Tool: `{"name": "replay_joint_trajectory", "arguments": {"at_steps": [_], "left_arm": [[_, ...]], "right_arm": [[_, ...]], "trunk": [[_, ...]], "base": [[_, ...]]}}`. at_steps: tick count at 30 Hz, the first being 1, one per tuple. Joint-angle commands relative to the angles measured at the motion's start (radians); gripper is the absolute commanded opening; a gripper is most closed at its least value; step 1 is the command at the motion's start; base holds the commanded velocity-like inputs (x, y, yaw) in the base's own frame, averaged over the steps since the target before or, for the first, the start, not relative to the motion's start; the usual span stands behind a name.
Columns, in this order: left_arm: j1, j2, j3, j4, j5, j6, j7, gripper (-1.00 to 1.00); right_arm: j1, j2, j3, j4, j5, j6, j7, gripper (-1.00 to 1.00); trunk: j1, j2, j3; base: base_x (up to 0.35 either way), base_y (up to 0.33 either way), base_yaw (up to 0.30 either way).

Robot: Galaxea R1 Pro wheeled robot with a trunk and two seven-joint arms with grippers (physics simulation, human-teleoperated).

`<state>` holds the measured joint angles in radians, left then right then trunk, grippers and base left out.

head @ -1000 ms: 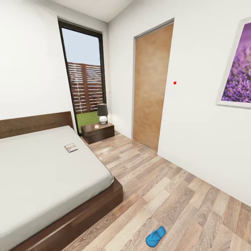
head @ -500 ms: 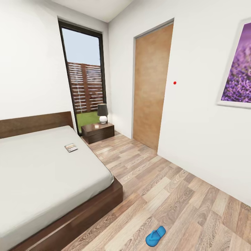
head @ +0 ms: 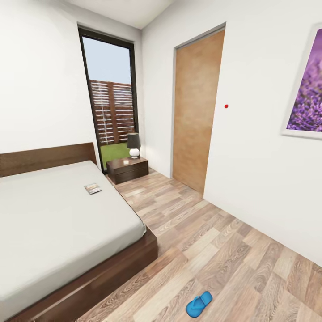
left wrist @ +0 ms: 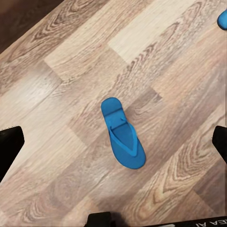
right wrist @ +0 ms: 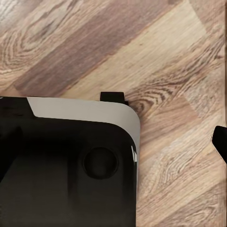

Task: In the bedroom, move the book from the bed onto either nightstand, and place the two sandals side by side next to the bed.

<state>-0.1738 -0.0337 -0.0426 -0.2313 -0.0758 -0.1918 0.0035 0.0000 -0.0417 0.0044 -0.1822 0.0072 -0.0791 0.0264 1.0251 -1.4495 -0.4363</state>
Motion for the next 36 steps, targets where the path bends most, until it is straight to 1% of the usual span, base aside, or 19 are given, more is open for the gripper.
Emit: {"name": "replay_joint_trajectory", "arguments": {"at_steps": [1,15,27,36], "left_arm": [[-0.001,0.0,0.0,0.001,-0.008,-0.003,0.001,1.0],[-0.001,0.0,0.0,0.0,-0.006,-0.004,0.002,1.0],[0.0,0.0,0.0,0.001,-0.006,-0.004,0.002,1.0],[0.0,0.0,0.0,0.001,-0.005,-0.005,0.002,1.0]], "right_arm": [[0.0,0.0,0.0,0.0,0.001,-0.002,0.003,1.0],[0.0,-0.001,-0.001,0.0,0.002,-0.002,0.003,1.0],[0.0,-0.004,-0.006,0.0,0.001,-0.002,0.003,1.0],[0.0,-0.004,-0.004,0.0,0.0,-0.002,0.003,1.0]], "trunk": [[0.0,0.0,-0.001],[0.0,0.0,-0.001],[0.0,0.0,-0.002],[0.0,0.0,-0.008]], "base": [[0.0,-0.189,0.184],[0.0,-0.066,0.223],[0.0,-0.025,0.102],[0.0,-0.003,0.202]]}}
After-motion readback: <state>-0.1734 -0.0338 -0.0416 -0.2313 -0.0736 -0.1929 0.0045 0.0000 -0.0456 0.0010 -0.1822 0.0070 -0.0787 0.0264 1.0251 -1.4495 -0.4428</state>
